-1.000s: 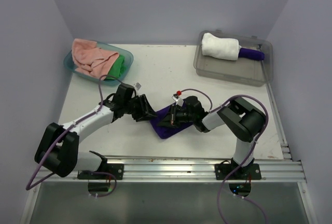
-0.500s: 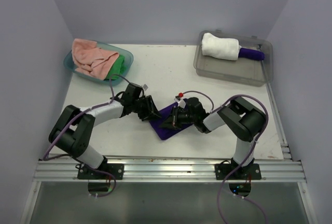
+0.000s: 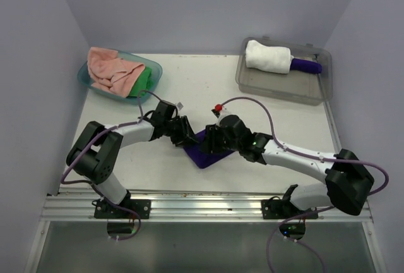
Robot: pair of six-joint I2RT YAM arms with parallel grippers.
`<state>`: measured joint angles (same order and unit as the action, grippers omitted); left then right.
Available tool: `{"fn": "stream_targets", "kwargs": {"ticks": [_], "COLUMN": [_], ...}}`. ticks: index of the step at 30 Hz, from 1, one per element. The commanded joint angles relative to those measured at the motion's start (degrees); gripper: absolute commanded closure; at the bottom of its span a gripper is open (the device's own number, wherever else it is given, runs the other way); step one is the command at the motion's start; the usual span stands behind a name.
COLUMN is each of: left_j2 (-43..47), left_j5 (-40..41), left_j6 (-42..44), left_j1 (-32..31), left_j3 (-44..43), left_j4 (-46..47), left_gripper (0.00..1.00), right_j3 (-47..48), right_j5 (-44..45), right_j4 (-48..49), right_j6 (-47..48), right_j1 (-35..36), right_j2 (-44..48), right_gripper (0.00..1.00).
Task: Roll the towels
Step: Roll the towel
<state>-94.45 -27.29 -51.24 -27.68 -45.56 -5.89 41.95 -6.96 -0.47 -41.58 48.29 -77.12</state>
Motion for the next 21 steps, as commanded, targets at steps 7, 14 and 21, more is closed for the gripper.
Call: {"fn": "stream_targets", "kwargs": {"ticks": [7,14,21], "left_j2": [-3.19,-3.19,-3.28], "left_j5": [1.27,1.27,1.01], "left_j6": [1.94,1.94,1.94], "left_j1": [-0.80,-0.88,-0.88], "left_j3": [-0.93,-0.93,-1.81], "left_j4": [1.32,0.97,0.44], "left_gripper": [0.57,0.57,0.57], "right_j3": [13.32,17.02,15.79], "right_j5": [24.89,26.90,34.73], "right_j4": [-15.96,-13.51,-12.28], "right_j6": [19.77,23.12,25.59], "right_j1": [18.05,19.38,19.38], "right_j2": [-6.70,-14.71,-20.60], "right_gripper": [0.58,0.60,0.57]}}
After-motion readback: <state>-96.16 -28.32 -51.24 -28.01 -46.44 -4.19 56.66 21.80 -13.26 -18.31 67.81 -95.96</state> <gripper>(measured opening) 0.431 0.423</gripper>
